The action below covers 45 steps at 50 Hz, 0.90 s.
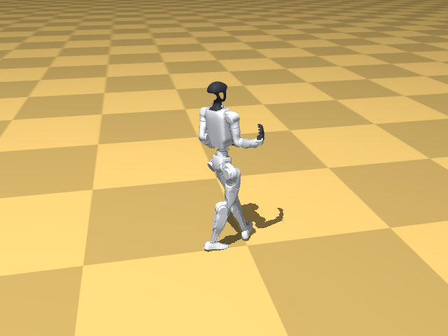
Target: Walk run
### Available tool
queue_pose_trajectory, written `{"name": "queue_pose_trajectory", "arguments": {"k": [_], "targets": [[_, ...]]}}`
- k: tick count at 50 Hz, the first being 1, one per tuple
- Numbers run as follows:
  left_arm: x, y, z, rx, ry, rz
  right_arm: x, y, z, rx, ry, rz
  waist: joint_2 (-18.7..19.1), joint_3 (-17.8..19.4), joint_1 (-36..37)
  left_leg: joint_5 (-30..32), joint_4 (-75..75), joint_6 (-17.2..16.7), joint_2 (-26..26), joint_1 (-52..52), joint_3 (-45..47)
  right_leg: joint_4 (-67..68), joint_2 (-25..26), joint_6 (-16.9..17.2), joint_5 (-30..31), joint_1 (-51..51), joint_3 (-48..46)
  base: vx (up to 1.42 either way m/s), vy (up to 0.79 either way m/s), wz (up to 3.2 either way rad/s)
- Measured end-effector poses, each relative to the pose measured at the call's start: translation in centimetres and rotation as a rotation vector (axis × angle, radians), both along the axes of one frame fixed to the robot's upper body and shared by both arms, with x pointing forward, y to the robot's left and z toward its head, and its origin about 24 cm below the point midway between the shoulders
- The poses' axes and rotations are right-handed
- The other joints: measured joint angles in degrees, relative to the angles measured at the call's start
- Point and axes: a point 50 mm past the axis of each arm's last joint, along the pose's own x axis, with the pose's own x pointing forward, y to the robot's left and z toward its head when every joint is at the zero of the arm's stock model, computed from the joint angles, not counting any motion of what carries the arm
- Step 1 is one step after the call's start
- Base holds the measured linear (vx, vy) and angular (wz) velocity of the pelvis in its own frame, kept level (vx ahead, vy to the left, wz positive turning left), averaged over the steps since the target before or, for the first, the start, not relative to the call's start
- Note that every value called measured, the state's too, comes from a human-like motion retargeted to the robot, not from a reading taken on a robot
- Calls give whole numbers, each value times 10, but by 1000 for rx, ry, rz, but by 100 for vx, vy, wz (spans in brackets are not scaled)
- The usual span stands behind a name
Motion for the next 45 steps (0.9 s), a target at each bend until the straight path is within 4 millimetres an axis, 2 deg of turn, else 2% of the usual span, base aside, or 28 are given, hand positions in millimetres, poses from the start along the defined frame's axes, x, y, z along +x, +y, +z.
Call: {"name": "queue_pose_trajectory", "arguments": {"k": [1, 2, 4, 6, 8, 10, 12, 15, 16, 20, 23, 25, 27, 31, 33, 35, 37, 38, 40, 42, 43, 45], "targets": [[5, -5, -2, -17, 7, 3, 1, -2, -3, -4, 16, 10, -10, -2, 6, 29, -4, 47, -5, 6, 12, 7, -5, 9, 1, 6, -6, 65, -23, 46], [9, -9, -3, -38, 17, 13, 0, -2, -8, -4, 38, 27, -20, -4, 11, 42, -6, 79, -9, 15, 13, 16, -9, 20, 6, 13, -8, 73, -43, 13], [13, -17, -8, -101, 43, 54, -3, 9, -22, 17, 106, 92, -41, -7, 12, 7, -2, 79, -11, 33, -26, 49, -15, 54, 52, 26, -13, 98, -55, -1], [14, -24, -12, -152, 61, 68, -11, 23, -36, 41, 171, 155, -44, -11, 0, -11, 12, 79, -9, 39, -73, 107, -21, 113, 157, 21, -31, 96, -12, 52], [15, -30, -15, -167, 83, 27, -21, 35, -48, 53, 227, 197, -24, -17, -22, -23, 31, 79, 7, 44, -118, 188, -6, 162, 257, -12, -19, 77, 21, 130], [19, -41, -15, -153, 85, -68, -29, 44, -55, 49, 259, 222, 6, -25, -42, -34, 40, 79, 21, 54, -150, 269, 33, 170, 328, -61, 23, 67, 15, 167], [21, -51, -14, -113, 79, -188, -38, 45, -60, 36, 281, 219, 36, -35, -45, -36, 44, 79, 40, 65, -168, 329, 58, 160, 299, -104, 59, 57, 20, 166], [27, -67, -14, -44, 73, -341, -54, 39, -67, 14, 316, 175, 63, -43, -50, -33, 45, 79, 39, 73, -225, 361, 38, 156, 206, -154, 85, 56, 26, 190], [30, -73, -13, -29, 59, -379, -59, 37, -68, 9, 327, 154, 68, -45, -58, -30, 44, 79, 32, 76, -246, 353, 23, 140, 184, -169, 99, 40, 24, 233], [42, -91, -4, 42, -25, -498, -75, 31, -70, 25, 360, 34, 78, -49, -92, -21, 47, 79, 1, 87, -334, 257, -36, 97, 132, -204, 130, 44, 14, 283], [51, -94, 1, 116, -75, -545, -83, 26, -71, 64, 377, -63, 70, -47, -118, -20, 60, 79, -30, 96, -409, 152, -31, 87, 120, -215, 241, 38, 0, 306], [55, -93, 4, 160, -96, -558, -87, 26, -72, 82, 388, -99, 58, -42, -126, -20, 69, 79, -53, 105, -451, 95, -29, 92, 112, -221, 330, 42, -4, 268], [58, -93, 4, 216, -108, -563, -87, 29, -71, 111, 390, -126, 39, -30, -121, -19, 71, 79, -76, 120, -482, 46, -42, 115, 99, -230, 376, 28, -2, 198], [55, -88, -1, 265, -82, -487, -79, 31, -67, 143, 375, -120, 13, -5, -113, -15, 68, 79, -105, 162, -520, -27, -61, 212, 72, -254, 364, 44, -3, 148], [50, -83, -7, 259, -46, -420, -74, 32, -65, 130, 369, -85, 11, 5, -112, -27, 72, 78, -96, 198, -532, -52, -31, 253, 55, -237, 358, 75, -25, 126], [45, -81, -11, 240, -16, -371, -68, 32, -63, 93, 354, -46, 11, 15, -114, -37, 82, 63, -84, 230, -553, -67, -3, 259, 71, -216, 338, 64, -25, 144], [43, -84, -12, 224, -14, -361, -63, 29, -58, 45, 329, -22, 9, 19, -124, -13, 88, 70, -114, 243, -580, -55, -33, 250, 150, -209, 326, 31, 43, 195], [44, -86, -11, 220, -23, -366, -61, 28, -55, 20, 313, -15, 9, 12, -132, 12, 87, 75, -136, 239, -597, -53, -62, 222, 171, -215, 328, 34, 50, 237], [44, -85, -10, 238, -36, -386, -61, 28, -52, -10, 295, -8, 15, -4, -142, 53, 115, 56, -146, 231, -627, -48, -74, 167, 146, -216, 282, 50, 13, 254], [43, -90, -12, 247, -33, -425, -64, 25, -52, -24, 299, -34, 25, -22, -132, 124, 177, 3, -147, 204, -635, -45, -81, 154, 119, -204, 277, 53, -1, 231], [42, -96, -13, 238, -21, -443, -64, 21, -53, -30, 308, -58, 28, -31, -110, 168, 207, -45, -145, 180, -624, -47, -87, 154, 109, -201, 263, 40, 7, 187], [42, -108, -14, 203, -2, -431, -63, 19, -55, -11, 325, -76, 33, -39, -97, 222, 262, -167, -114, 133, -553, -50, -94, 139, 99, -196, 232, 31, 10, 197]]}}
